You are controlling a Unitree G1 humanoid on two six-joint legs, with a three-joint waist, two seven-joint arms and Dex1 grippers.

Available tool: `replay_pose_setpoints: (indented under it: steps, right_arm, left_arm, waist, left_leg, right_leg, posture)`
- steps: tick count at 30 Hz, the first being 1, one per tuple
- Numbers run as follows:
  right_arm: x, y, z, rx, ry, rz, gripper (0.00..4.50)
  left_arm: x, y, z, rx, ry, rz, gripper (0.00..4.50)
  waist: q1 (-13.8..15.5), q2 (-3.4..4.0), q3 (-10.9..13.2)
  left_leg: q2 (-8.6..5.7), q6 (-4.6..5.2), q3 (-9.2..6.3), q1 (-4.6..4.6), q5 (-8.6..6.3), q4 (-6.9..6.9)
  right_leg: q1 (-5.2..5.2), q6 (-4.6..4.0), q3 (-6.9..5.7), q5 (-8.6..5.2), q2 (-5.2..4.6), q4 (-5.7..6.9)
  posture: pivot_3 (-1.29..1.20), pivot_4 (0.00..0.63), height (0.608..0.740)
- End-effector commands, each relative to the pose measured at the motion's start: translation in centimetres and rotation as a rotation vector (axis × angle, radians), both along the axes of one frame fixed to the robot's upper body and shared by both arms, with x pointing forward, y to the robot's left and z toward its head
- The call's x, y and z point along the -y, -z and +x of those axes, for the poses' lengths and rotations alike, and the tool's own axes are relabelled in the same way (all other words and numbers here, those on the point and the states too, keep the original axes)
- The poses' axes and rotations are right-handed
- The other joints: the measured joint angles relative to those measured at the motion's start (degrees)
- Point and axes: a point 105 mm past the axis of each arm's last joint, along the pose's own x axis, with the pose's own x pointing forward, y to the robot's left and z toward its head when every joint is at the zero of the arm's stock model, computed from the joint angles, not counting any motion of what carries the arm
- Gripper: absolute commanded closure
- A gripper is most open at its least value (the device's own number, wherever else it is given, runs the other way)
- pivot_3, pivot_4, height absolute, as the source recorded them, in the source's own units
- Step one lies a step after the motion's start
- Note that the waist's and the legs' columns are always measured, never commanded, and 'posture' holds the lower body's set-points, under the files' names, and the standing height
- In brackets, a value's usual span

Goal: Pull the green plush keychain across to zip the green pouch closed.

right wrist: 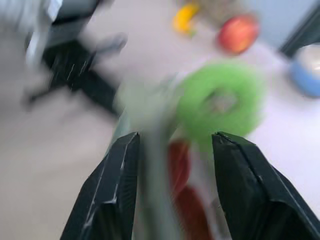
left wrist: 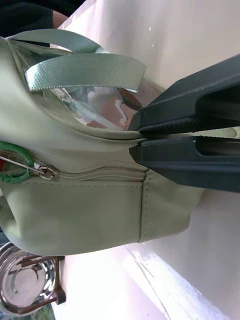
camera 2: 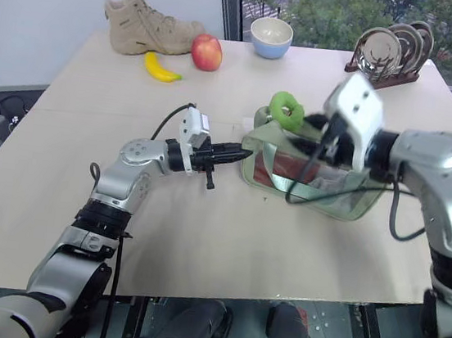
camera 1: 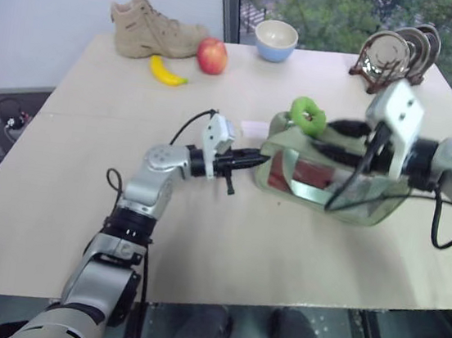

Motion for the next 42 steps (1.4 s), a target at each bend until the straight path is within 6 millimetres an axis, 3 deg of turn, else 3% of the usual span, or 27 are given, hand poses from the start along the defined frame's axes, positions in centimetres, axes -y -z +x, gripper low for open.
replay_pose_setpoints:
  steps: [1,4,10,24,29,30,37,42]
  right_arm:
    - [-0.2,-1.9,0.0,0.004,0.075,0.081,2.10]
    - [-0.7,-1.8,0.7,-0.040,0.133,0.109,2.10]
    - [-0.1,0.4,3.1,-0.202,0.291,0.153,2.10]
    - [-0.4,1.5,4.1,-0.439,0.290,0.260,2.10]
    - [-1.0,2.0,4.0,-0.482,0.249,0.279,4.06]
    - [-0.9,1.9,4.0,-0.478,0.249,0.286,4.48]
    - [0.7,-3.1,3.4,-0.200,0.247,0.379,4.48]
    - [1.5,-4.8,2.4,-0.078,0.265,0.357,4.48]
  left_arm:
    - [0.1,-1.0,-0.2,0.055,-0.002,-0.008,4.50]
    - [0.2,-0.9,-0.3,0.059,-0.002,-0.005,4.50]
    - [0.3,-1.0,-0.3,0.071,-0.005,-0.003,4.50]
    - [0.6,-0.8,-0.7,0.079,-0.003,-0.001,4.50]
    - [0.6,-0.9,-0.7,0.081,-0.006,-0.001,4.50]
    - [0.6,-0.9,-0.7,0.080,-0.006,-0.001,4.50]
    - [0.4,-0.4,-0.7,0.065,-0.030,0.012,4.50]
    - [0.4,0.4,-0.7,0.045,-0.057,0.033,4.50]
  waist:
    - [0.0,-0.01,0.0]
    - [0.1,-0.01,0.0]
    - [-0.1,0.00,0.0]
    - [-0.3,0.02,0.0]
    - [-0.3,0.03,0.0]
    - [-0.3,0.03,0.0]
    - [-0.3,0.03,0.0]
    - [-0.3,0.03,0.0]
  left_leg:
    - [0.00,0.00,-0.01,0.00,0.00,0.00]
    - [-0.01,0.00,-0.02,-0.04,0.00,0.01]
    - [-0.04,0.00,-0.02,-0.03,0.00,0.02]
    - [-0.03,0.01,-0.01,-0.05,0.00,0.03]
    - [-0.03,0.01,-0.01,-0.04,0.00,0.02]
    - [-0.03,0.01,-0.01,-0.04,0.00,0.02]
    - [-0.03,0.00,-0.01,-0.05,0.00,0.02]
    - [-0.04,0.00,-0.01,-0.06,0.00,0.01]
  right_leg:
    - [0.00,0.00,-0.01,0.00,0.00,0.00]
    - [0.00,0.00,-0.02,0.00,-0.03,0.13]
    - [0.00,0.00,-0.03,0.00,-0.05,0.27]
    - [-0.02,0.00,-0.01,0.00,-0.06,0.31]
    - [-0.02,0.00,0.00,0.00,-0.06,0.31]
    - [-0.02,0.00,0.00,0.00,-0.06,0.32]
    - [-0.03,0.00,-0.01,0.00,-0.06,0.31]
    - [-0.05,0.00,-0.01,0.00,-0.06,0.31]
  posture:
    - [0.00,0.150,0.740]
    - [0.00,0.150,0.740]
    - [0.00,0.150,0.740]
    - [0.00,0.150,0.740]
    - [0.00,0.150,0.740]
    - [0.00,0.150,0.740]
    - [0.00,0.150,0.740]
    - [0.00,0.150,0.740]
